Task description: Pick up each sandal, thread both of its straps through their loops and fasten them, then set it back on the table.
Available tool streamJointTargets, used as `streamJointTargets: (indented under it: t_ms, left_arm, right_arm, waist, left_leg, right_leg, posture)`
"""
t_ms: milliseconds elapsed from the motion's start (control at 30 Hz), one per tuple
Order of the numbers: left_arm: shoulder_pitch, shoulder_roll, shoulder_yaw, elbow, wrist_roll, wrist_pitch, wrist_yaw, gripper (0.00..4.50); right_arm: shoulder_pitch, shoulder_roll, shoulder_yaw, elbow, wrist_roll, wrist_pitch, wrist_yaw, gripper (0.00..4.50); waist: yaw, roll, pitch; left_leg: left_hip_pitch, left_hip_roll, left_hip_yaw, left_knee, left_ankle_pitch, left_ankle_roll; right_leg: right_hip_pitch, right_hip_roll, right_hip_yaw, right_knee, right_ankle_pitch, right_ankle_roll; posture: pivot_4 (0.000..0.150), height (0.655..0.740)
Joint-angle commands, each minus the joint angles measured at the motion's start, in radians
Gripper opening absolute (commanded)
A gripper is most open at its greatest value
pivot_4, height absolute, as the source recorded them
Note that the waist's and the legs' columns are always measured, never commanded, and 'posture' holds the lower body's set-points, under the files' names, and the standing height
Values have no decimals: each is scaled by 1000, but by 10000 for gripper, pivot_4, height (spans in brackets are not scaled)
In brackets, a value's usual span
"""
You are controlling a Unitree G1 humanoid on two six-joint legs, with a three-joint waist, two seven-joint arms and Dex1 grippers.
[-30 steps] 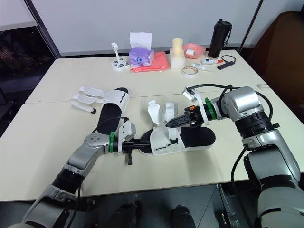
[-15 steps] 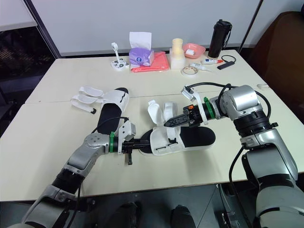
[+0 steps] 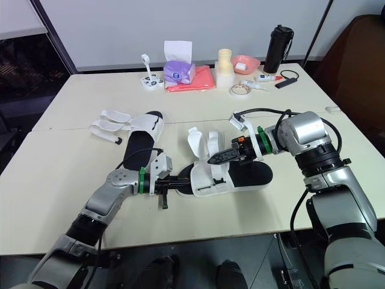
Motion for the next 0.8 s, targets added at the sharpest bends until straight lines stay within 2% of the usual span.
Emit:
streamJointTargets:
  t_ms: [33,467,667,800]
  left_arm:
    - [26,2,-28,22,24,18,2,0]
    - [32,5,-26,18,23,19,0,0]
    - [36,9,-27,9,23,22,0,0]
    - [34,7,-26,14,25,17,2,0]
  right_arm:
    - [18,-16,16,-25,-20,-21,16,770]
    - [49,-25,39,51,-135,-163,51,770]
    - [76,-35,18,-37,-105,-131,63,770]
    - [109,-44,-22,-171,-51,-59,44,770]
  waist:
    - [0,0,0]
    - [0,0,0]
    - [0,0,0]
    - [-1,0,0]
  left_leg:
    - [0,0,0,0,0,0]
    - [0,0,0,0,0,0]
    - [0,0,0,0,0,0]
    - [0,0,0,0,0,0]
  right_leg:
    - [0,0,0,0,0,0]
    - [0,0,0,0,0,0]
    - [0,0,0,0,0,0]
    - [0,0,0,0,0,0]
  posture:
    - [1500,7400]
    - [1500,7400]
    - [1500,7400]
    - [1500,7400]
